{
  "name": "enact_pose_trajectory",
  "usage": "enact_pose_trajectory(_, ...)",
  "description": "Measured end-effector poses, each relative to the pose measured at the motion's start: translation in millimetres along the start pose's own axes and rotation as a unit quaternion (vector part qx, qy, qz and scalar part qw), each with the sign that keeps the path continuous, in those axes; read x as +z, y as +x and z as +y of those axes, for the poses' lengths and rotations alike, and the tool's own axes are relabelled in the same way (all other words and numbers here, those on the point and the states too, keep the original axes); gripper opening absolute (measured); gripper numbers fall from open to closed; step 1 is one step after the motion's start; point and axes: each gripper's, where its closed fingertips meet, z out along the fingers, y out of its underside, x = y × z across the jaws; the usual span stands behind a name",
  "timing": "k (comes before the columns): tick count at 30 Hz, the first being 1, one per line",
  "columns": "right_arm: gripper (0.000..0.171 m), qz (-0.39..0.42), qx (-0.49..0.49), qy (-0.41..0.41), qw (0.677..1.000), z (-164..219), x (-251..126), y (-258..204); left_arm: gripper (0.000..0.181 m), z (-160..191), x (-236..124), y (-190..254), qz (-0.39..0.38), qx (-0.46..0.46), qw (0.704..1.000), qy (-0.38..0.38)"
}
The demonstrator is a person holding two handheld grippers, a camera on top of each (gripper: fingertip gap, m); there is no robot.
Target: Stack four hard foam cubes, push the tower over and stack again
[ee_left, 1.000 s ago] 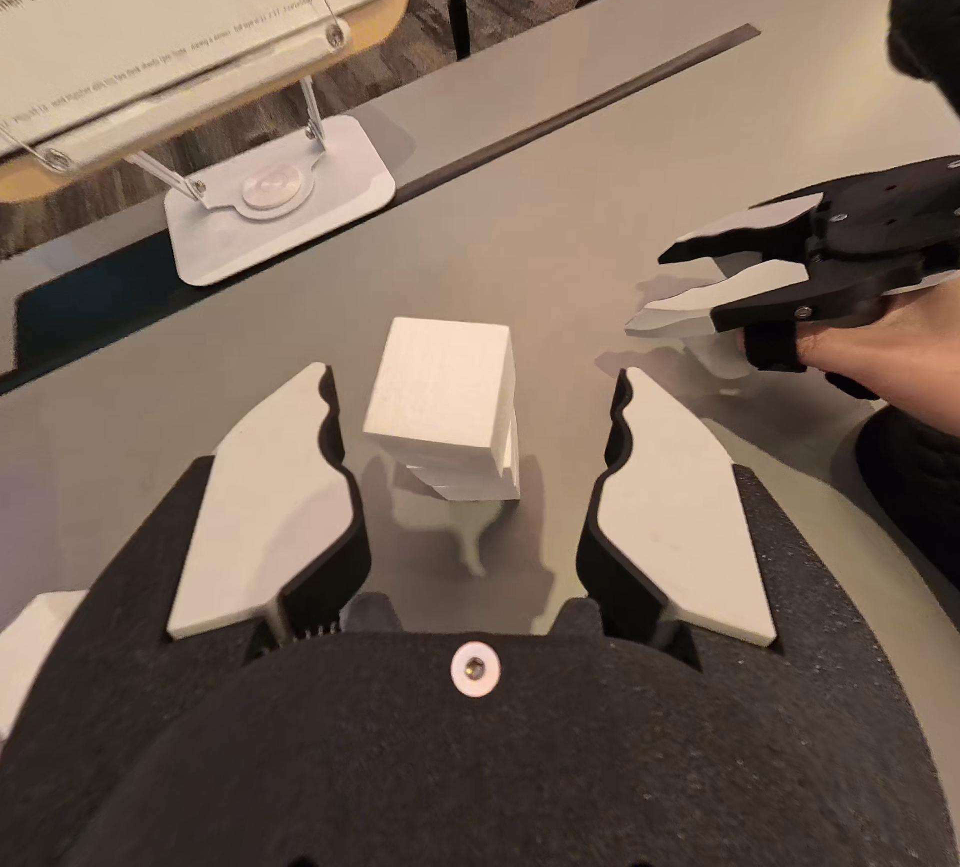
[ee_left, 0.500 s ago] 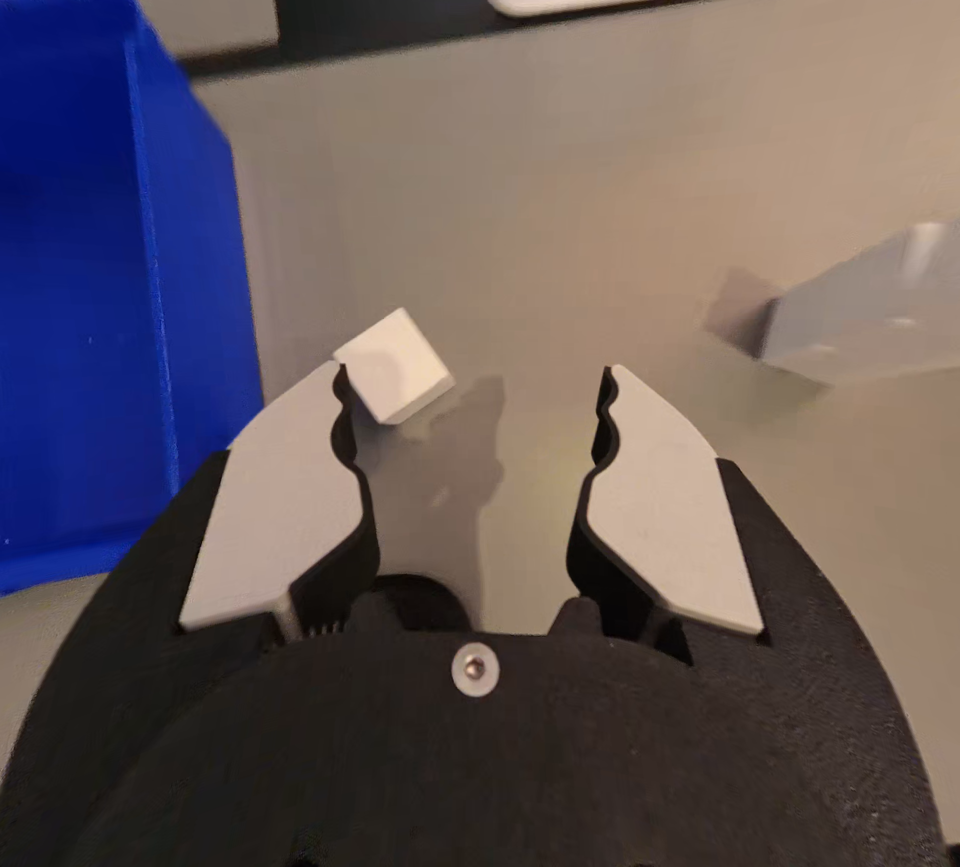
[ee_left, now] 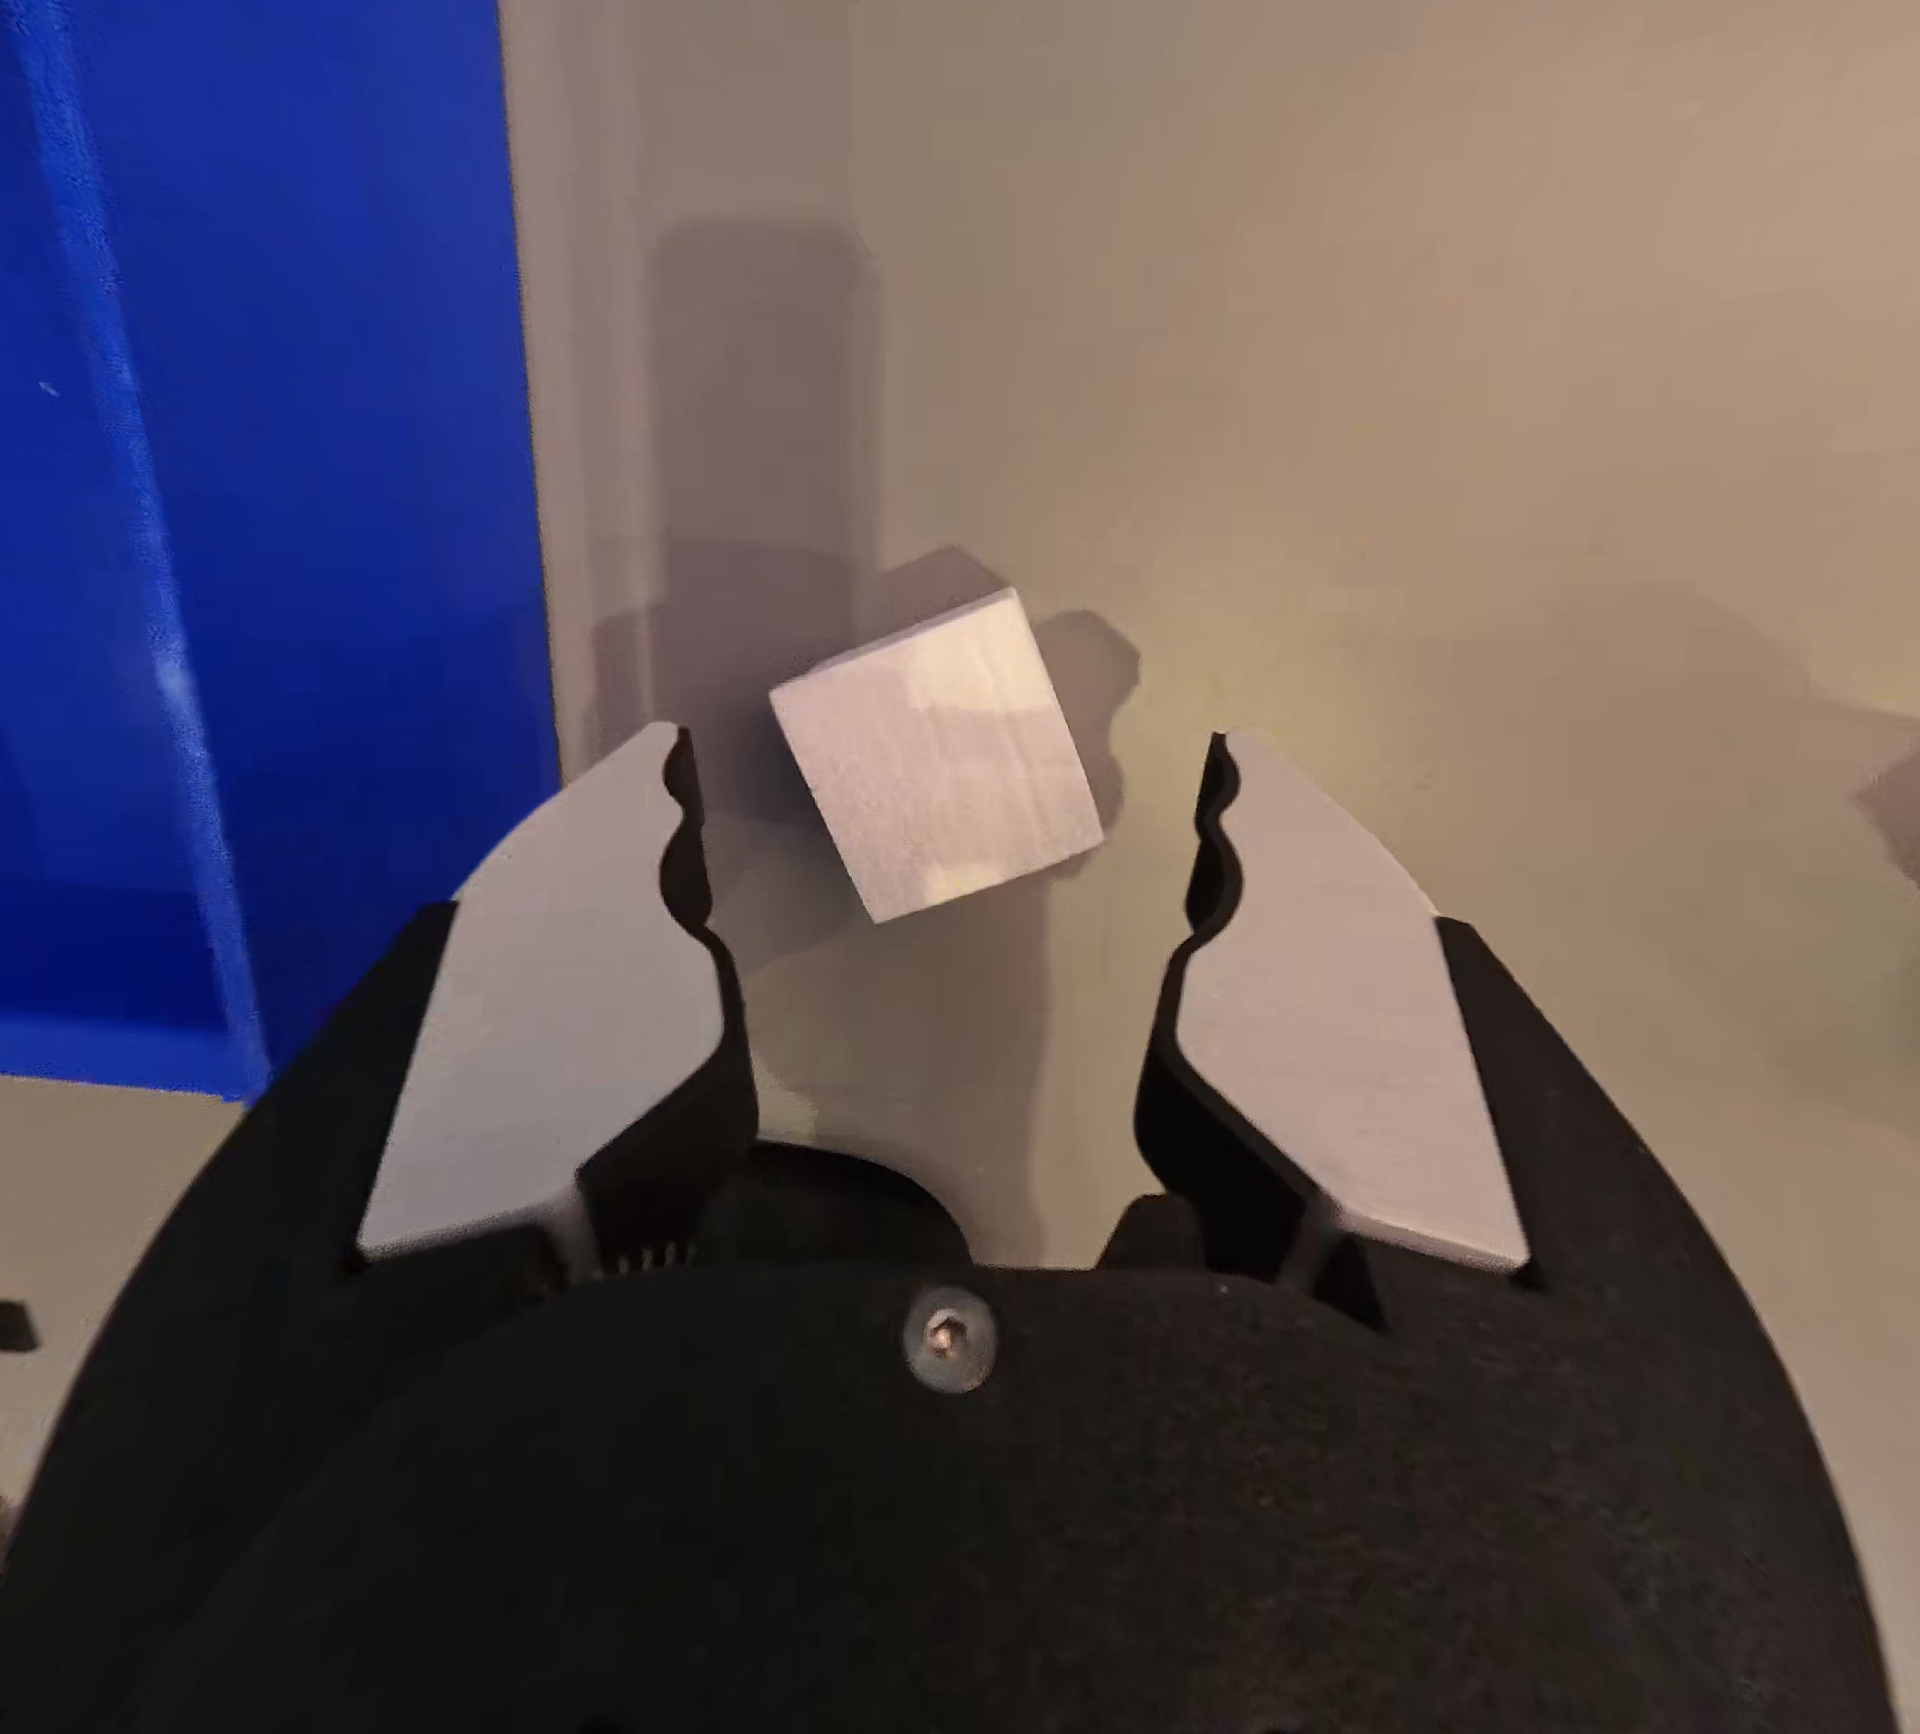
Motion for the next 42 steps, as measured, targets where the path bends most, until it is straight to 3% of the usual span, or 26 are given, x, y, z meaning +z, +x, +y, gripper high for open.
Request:
enact_pose_trajectory(5, 0.080, 0.000, -0.003, 0.003, 1.000, -1.8, -0.8, -1.0, 0.087, 4.5, 11.3, 0.4, 0.030, -0.030, 0.999, -0.021)
enact_pose_trajectory(22, 0.081, -0.001, -0.008, -0.006, 1.000, 1.0, 0.7, -2.5, 0.080, 8.0, 20.4, -6.1, 0.014, -0.013, 0.999, -0.049)
enact_pose_trajectory(27, 0.081, -0.001, -0.008, -0.009, 1.000, 2.3, 1.1, -1.8, 0.068, 10.6, 30.4, -5.1, 0.006, -0.001, 0.998, -0.062)
enact_pose_trajectory(32, 0.081, 0.000, -0.010, -0.010, 1.000, 1.9, 1.3, -2.4, 0.067, 8.5, 30.8, -3.6, 0.001, 0.018, 0.998, -0.061)
enact_pose_trajectory(38, 0.081, 0.001, -0.011, -0.013, 1.000, 2.9, 1.9, -2.3, 0.067, -17.6, -9.1, 12.7, 0.021, 0.053, 0.998, 0.026)
enact_pose_trajectory(42, 0.081, 0.002, -0.014, -0.015, 1.000, 3.7, 2.8, -2.5, 0.067, -33.6, -73.8, 60.5, 0.118, 0.099, 0.982, 0.107)
